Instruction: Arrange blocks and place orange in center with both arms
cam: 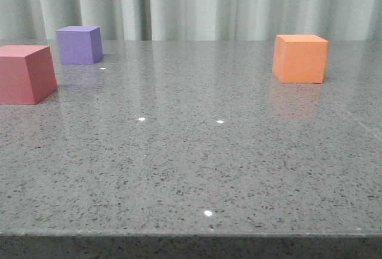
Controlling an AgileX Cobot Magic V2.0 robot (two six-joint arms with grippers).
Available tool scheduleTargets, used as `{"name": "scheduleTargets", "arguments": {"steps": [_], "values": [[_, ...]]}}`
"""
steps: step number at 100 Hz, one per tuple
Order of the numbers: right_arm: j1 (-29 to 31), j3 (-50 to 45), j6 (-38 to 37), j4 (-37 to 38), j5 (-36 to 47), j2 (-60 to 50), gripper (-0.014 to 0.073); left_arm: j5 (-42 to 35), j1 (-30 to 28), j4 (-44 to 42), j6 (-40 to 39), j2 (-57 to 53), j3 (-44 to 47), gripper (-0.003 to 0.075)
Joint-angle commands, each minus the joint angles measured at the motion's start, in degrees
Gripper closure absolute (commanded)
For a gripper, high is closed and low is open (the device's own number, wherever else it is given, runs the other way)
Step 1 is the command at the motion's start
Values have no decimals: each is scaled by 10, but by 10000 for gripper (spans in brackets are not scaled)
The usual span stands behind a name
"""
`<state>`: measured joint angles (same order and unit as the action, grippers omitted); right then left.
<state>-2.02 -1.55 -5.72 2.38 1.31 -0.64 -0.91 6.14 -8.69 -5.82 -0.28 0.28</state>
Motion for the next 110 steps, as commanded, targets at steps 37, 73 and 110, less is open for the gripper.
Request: {"name": "scheduleTargets", "arguments": {"steps": [37, 73, 110], "values": [[-3, 23, 4, -1, 91, -7, 662, -45, -2, 2, 0, -18, 24, 741], [-3, 208, 4, -1, -121, 50, 662, -45, -2, 2, 0, -18, 24, 741], [-3, 443, 4, -5, -374, 305, 662, -45, -2, 2, 0, -18, 24, 741]]}}
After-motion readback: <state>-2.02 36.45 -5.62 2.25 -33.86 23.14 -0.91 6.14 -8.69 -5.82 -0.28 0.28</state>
